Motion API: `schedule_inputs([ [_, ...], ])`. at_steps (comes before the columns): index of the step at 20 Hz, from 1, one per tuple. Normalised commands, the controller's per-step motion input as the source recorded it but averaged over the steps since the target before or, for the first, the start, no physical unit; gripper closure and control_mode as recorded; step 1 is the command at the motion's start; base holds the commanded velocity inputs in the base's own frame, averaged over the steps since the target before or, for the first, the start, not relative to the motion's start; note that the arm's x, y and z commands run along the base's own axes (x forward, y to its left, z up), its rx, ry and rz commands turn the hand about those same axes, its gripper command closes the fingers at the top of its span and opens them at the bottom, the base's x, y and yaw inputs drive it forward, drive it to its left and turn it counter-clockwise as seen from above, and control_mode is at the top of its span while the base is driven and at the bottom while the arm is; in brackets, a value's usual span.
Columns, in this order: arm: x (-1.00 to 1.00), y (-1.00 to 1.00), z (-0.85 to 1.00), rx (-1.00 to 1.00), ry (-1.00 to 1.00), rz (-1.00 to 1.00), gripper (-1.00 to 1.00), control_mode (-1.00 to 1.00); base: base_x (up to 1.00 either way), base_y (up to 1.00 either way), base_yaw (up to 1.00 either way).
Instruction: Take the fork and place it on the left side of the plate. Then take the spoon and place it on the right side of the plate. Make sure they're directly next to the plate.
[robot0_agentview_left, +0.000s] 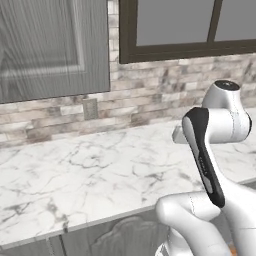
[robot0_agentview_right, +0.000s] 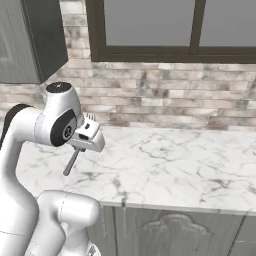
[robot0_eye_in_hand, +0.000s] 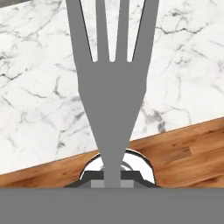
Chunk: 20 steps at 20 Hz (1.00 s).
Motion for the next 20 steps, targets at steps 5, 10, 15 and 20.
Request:
schedule_inputs([
  [5, 0.0, 0.0, 0.0, 0.0, 0.0, 0.0, 1.0, 1.0, -0.35, -0.39, -0.42],
  [10, 0.0, 0.0, 0.0, 0.0, 0.0, 0.0, 1.0, 1.0, -0.26, -0.06, -0.63],
  [15, 0.0, 0.0, 0.0, 0.0, 0.0, 0.0, 1.0, 1.0, -0.12, 0.0, -0.71],
  [20, 0.0, 0.0, 0.0, 0.0, 0.0, 0.0, 1.0, 1.0, -0.03, -0.08, -0.7],
])
